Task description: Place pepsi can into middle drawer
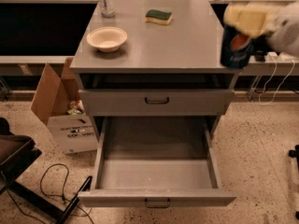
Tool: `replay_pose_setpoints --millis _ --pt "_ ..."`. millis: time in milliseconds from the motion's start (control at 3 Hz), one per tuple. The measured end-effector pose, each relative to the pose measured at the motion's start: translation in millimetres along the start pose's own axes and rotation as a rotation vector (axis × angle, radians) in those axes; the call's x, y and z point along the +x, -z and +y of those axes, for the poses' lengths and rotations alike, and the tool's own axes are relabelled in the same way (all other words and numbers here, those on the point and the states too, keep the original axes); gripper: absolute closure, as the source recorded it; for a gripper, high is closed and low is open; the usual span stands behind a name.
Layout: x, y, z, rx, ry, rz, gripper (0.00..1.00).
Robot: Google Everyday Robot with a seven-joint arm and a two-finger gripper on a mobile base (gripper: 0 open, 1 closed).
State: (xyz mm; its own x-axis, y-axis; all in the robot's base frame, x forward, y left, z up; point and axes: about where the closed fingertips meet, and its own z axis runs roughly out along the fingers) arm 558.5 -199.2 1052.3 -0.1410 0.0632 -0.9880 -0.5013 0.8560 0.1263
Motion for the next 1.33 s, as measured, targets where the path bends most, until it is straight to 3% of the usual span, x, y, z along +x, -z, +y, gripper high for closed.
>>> replay_pose_setpoints --millis 333,667,1000,1333 --pt "117.6 -15.4 -17.1 0.023 -0.051 0.035 1.00" --pt "182.0 -44.7 8.1 -0.020 -0.063 0.047 1.00" --pt "188.7 -49.1 13.3 -0.031 -0.064 0.054 1.00" --pt "267.6 -54.8 56.2 -0.122 -0.097 0.094 1.00"
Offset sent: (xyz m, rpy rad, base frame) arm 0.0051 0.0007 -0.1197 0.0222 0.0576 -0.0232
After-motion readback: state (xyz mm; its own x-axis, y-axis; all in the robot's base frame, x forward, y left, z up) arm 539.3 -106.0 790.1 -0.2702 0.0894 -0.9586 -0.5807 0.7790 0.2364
